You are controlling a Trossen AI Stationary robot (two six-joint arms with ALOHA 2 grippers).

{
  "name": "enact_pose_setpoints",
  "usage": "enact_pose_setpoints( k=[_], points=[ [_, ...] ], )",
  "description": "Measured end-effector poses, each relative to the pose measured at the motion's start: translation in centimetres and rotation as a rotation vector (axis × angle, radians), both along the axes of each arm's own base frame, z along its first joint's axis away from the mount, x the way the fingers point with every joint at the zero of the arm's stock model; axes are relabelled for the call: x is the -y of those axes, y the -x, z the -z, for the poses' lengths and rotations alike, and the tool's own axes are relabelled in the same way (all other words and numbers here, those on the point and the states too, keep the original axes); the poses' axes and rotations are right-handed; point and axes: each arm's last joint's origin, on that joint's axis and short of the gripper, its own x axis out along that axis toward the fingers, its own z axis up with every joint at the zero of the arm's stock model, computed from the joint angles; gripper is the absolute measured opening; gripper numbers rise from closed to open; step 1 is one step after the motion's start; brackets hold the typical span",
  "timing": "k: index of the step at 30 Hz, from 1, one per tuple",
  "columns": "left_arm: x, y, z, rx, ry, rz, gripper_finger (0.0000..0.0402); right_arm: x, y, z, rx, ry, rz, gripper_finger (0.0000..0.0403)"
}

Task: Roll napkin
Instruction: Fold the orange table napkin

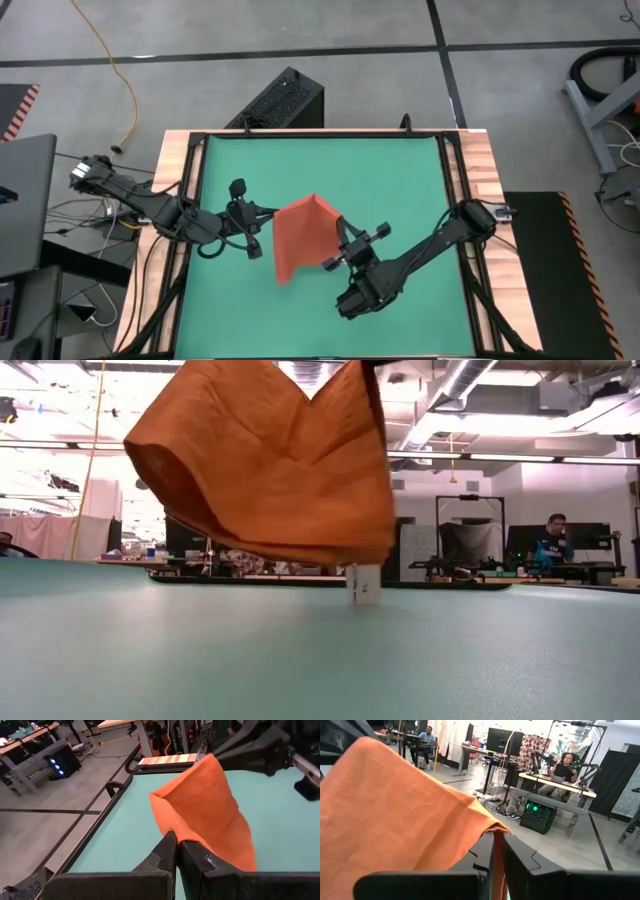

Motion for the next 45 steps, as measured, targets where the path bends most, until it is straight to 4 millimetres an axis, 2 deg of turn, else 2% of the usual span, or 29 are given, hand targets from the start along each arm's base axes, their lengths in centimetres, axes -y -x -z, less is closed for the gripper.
enact_pose_setpoints(
  k=[7,13,18,23,27,30,33,38,45],
  points=[
    [0.2,0.0,0.0,0.003,-0.004,0.009,0.0000,0.2,2.0,-2.6,0.000,0.001,-0.024,0.0054],
    [0.5,0.1,-0.3,0.025,0.000,0.033,0.0000,0.5,3.6,-4.6,-0.005,0.004,-0.041,0.0024],
    [0.6,0.1,-0.4,0.032,0.001,0.034,0.0000,-0.5,4.3,-4.8,0.002,-0.005,-0.078,0.0015],
    [0.5,0.0,-0.4,0.034,-0.003,0.033,0.0000,-3.1,4.4,-3.0,-0.049,-0.144,-0.145,0.0061],
    [0.3,-0.1,-0.4,0.037,-0.002,0.025,0.0000,-4.4,2.1,-1.2,-0.151,-0.263,-0.251,0.0117],
    [0.1,-0.2,-0.4,0.040,0.009,0.011,0.0000,-4.0,-0.1,-0.4,-0.214,-0.300,-0.356,0.0161],
    [-0.1,-0.3,-0.4,0.036,0.032,0.039,0.0000,-3.0,-1.3,0.1,-0.191,-0.287,-0.352,0.0190],
    [0.0,-0.3,-0.3,0.030,0.042,0.065,0.0000,-1.9,-1.6,1.2,-0.185,-0.277,-0.307,0.0202],
    [-0.2,-0.3,-0.3,0.027,0.033,0.056,0.0000,-2.6,-2.7,3.1,-0.193,-0.205,-0.416,0.0196]
  ],
)
